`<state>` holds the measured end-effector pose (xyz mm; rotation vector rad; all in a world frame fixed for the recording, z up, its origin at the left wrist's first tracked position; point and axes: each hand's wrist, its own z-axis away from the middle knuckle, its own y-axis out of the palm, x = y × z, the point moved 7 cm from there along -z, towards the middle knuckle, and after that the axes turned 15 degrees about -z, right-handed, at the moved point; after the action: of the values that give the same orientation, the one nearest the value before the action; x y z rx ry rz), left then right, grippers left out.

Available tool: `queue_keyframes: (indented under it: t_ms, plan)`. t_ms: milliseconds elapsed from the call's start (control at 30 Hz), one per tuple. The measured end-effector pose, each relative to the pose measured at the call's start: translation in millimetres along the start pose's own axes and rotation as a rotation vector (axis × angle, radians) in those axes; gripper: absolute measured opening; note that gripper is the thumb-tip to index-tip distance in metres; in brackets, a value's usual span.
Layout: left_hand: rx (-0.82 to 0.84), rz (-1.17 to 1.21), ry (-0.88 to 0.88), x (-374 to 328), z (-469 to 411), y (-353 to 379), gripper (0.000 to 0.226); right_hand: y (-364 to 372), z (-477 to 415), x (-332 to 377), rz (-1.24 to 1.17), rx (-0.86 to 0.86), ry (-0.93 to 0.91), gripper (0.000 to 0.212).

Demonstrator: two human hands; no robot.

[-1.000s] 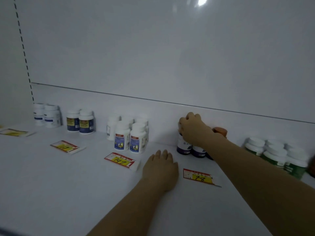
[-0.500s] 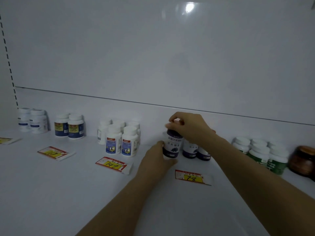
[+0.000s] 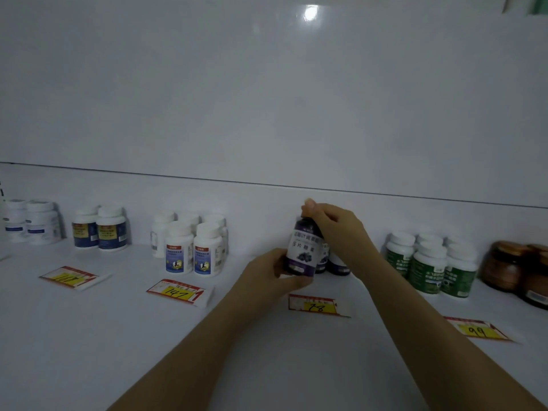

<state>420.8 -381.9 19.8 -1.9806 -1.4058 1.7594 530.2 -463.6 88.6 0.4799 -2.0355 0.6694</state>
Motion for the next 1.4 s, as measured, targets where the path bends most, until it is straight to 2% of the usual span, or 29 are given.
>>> queue_keyframes:
  t_ms: [100,200,333,467,567,667,733,833,933,1000,1133,1200,1300,1367,1400]
  plan:
    - [-0.001,0.098,-0.012,-2.4,1.1,-3.1,0.038,0.7,-1.3,-4.7,-0.117,0.043,0.03,0.028]
    - [-0.003,0.094,-0.004,-3.9,0.4,-4.5,0.041,-1.1,3.9,-6.7,-0.277,0.081,0.047,0.022]
    - [-0.081,0.002,-0.009,-2.2,1.8,-8.8,0.045,-1.6,9.7,-5.8,-0.292,0.071,0.047,0.028]
    - [-0.173,-0.092,-0.016,-5.6,4.1,-14.5,0.058,-0.6,12.3,-6.9,-0.355,0.064,0.088,0.02]
    - [0.007,0.054,-0.068,-9.2,3.5,-4.7,0.058,-2.9,13.6,-5.8,-0.48,0.086,0.079,0.022]
    - [0.141,0.324,-0.082,-14.5,6.2,2.5,0.048,-3.6,12.8,-6.3,-0.552,0.097,0.065,0.019]
    - [0.08,0.387,-0.082,-11.5,5.7,-2.8,0.046,-1.7,12.6,-4.3,-0.603,0.11,0.06,0.017]
    - [-0.121,0.157,-0.073,-5.1,4.5,-16.1,0.052,3.7,13.3,-2.3,-0.556,0.099,0.068,0.023]
    - [-0.207,0.038,-0.04,-7.0,6.0,-20.4,0.058,7.3,14.6,-7.4,-0.505,0.066,0.091,0.032]
    - [-0.163,0.077,-0.043,-7.6,5.6,-19.0,0.058,2.0,14.7,-8.6,-0.495,0.039,0.071,0.031]
    - [0.153,0.389,-0.086,-13.7,7.1,-1.9,0.043,-3.1,13.8,-7.4,-0.633,0.091,0.064,0.029]
    - [0.201,0.443,-0.09,-14.3,8.6,2.1,0.038,1.6,13.6,-6.9,-0.692,0.148,0.085,0.032]
    - [0.017,0.258,-0.118,-7.7,8.2,-9.9,0.049,8.6,15.1,-4.1,-0.632,0.204,0.073,0.031]
    - [-0.136,0.1,-0.144,-4.7,8.5,-21.7,0.055,10.1,16.0,-1.9,-0.528,0.18,0.046,0.035]
    - [-0.161,0.072,-0.141,-5.4,9.3,-24.3,0.056,9.3,15.5,-2.5,-0.499,0.154,0.037,0.037]
